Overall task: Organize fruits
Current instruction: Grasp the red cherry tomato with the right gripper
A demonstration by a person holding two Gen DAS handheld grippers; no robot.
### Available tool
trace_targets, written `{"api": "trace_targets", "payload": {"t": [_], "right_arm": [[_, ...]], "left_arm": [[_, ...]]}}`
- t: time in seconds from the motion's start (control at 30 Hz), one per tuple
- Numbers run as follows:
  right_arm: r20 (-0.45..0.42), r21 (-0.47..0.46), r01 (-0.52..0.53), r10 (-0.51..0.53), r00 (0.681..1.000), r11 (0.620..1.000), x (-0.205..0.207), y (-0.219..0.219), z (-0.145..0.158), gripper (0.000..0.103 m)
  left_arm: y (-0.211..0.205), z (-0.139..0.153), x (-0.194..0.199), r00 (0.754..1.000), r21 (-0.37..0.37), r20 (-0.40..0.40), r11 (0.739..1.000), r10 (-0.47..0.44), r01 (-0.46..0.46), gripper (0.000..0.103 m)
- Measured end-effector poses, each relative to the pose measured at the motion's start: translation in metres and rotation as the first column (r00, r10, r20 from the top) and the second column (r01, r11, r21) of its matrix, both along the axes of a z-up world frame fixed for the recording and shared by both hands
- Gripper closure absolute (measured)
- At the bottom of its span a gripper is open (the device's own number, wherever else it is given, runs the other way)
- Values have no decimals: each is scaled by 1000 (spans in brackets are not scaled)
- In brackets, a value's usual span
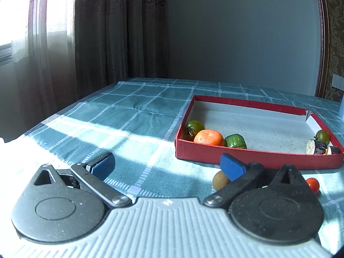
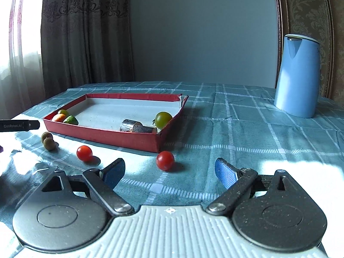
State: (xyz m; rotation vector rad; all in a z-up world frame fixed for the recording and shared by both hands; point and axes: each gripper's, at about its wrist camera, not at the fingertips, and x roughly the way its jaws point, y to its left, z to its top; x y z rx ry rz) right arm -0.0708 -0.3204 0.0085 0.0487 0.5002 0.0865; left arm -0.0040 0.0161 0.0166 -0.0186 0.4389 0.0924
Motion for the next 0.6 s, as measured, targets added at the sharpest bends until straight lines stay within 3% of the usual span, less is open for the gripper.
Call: {"api": "trace_targets", "payload": {"t": [0.37,0.47,0.53,0.6], "right_arm": [[-58,-75,-49,45,997,996,35,10,-5,13],[-91,-93,-77,69,993,993,44,16,-7,27],[-126,-88,-96,84,989,992,51,18,-10,51],[-145,-78,-105,92,985,991,56,18,-13,55]], "left_arm": [[4,-1,0,1000,-28,-6,1000,-12,11,0],[4,-1,1,1000,-28,-8,1000,-10,10,0],[4,-2,1,1000,-28,-7,1000,-11,10,0],[4,-2,1,1000,-29,-8,1000,-10,9,0]]}}
